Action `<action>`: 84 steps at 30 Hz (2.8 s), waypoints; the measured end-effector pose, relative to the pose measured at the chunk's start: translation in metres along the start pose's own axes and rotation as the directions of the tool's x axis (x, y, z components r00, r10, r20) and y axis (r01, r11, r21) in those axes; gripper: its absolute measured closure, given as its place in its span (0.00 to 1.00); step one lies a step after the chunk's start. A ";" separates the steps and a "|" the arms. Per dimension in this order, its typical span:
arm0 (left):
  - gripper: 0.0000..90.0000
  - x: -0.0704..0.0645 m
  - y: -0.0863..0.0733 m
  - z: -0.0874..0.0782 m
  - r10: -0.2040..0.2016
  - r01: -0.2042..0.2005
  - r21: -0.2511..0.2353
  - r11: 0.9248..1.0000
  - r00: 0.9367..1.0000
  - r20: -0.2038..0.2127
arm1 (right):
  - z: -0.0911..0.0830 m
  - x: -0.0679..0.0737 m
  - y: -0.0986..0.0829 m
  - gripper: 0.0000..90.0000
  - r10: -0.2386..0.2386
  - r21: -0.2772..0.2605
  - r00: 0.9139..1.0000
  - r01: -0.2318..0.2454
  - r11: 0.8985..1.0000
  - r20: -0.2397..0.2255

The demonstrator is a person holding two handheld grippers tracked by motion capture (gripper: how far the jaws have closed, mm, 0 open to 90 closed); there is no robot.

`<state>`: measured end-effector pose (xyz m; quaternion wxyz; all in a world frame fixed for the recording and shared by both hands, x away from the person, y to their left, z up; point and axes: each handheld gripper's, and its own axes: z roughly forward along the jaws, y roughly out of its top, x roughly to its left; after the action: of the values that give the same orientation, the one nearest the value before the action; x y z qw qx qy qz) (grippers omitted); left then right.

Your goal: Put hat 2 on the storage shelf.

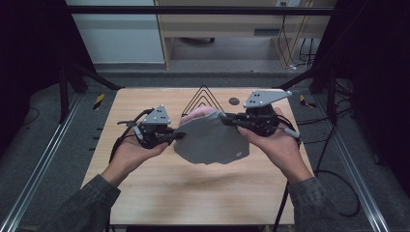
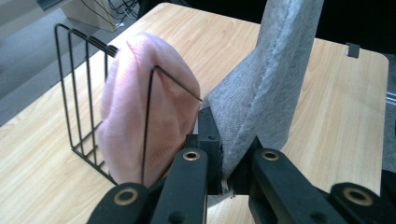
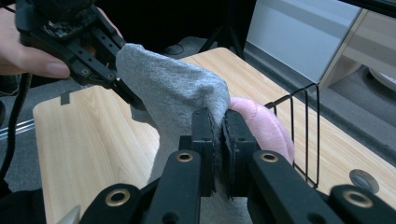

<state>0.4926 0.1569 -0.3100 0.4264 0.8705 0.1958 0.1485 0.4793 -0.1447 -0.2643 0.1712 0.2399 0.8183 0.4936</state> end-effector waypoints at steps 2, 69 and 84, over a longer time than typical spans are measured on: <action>0.96 0.001 0.004 -0.003 0.005 -0.005 -0.003 1.000 1.000 -0.007 | 0.001 -0.002 0.002 0.94 0.007 -0.003 1.000 -0.007 1.000 -0.001; 0.96 0.097 0.104 0.019 -0.090 0.040 -0.215 0.976 0.970 -0.225 | 0.026 -0.109 0.062 0.94 0.180 -0.290 0.970 -0.127 0.948 0.164; 0.96 0.123 0.080 0.049 -0.130 0.083 -0.198 0.977 0.964 -0.234 | 0.071 -0.131 0.047 0.94 0.196 -0.244 0.961 -0.146 0.959 0.195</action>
<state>0.6392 0.1358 -0.2635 0.4857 0.7899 0.2790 0.2495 0.6346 -0.1479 -0.2496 0.2423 0.3412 0.7088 0.5679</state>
